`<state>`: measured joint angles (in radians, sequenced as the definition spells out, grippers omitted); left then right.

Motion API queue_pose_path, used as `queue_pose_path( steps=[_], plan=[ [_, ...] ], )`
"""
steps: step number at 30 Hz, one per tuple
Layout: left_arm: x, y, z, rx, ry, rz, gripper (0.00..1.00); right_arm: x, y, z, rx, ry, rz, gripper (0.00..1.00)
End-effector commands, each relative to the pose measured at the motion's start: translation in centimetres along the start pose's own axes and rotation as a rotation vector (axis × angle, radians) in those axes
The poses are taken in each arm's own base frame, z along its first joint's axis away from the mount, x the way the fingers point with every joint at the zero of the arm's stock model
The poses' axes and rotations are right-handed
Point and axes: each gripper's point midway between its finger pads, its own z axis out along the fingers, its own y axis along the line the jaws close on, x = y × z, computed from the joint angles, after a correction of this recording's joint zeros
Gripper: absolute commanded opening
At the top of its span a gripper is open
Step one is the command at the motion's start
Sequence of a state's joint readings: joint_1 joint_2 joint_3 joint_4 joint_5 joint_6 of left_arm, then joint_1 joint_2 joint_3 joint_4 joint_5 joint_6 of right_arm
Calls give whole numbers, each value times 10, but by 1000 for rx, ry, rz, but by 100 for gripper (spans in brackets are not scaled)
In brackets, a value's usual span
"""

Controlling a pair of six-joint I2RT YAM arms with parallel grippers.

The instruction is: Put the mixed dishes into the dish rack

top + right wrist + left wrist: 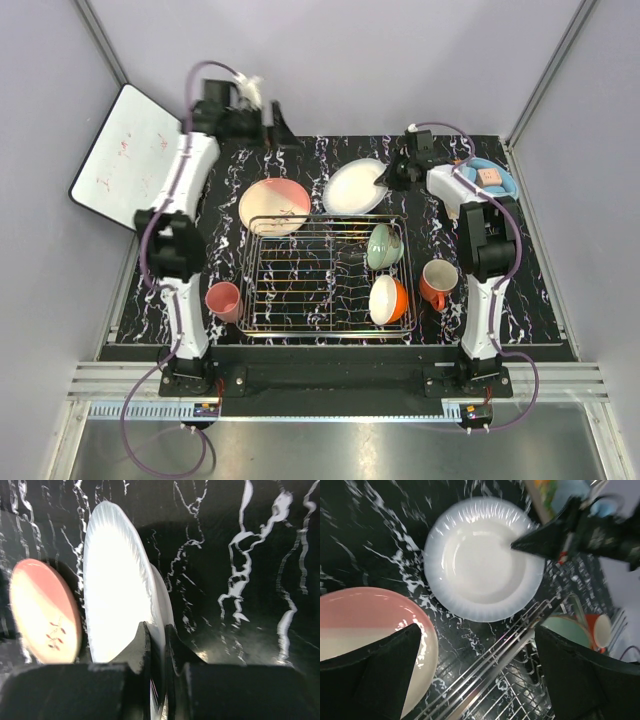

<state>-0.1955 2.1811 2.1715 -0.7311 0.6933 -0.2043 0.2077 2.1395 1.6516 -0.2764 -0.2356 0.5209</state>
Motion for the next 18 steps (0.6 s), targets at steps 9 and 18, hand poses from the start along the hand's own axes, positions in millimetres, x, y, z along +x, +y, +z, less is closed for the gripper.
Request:
queue_pose_path(
  steps=[9,18],
  plan=[
    [-4,-12,-145,59,-127,-46,99,-120,91,-130,-92,-400,-433,0],
    [37,8,-142,-3,-12,-73,99,-121,157,-205,-144,-659,-825,0]
  ],
)
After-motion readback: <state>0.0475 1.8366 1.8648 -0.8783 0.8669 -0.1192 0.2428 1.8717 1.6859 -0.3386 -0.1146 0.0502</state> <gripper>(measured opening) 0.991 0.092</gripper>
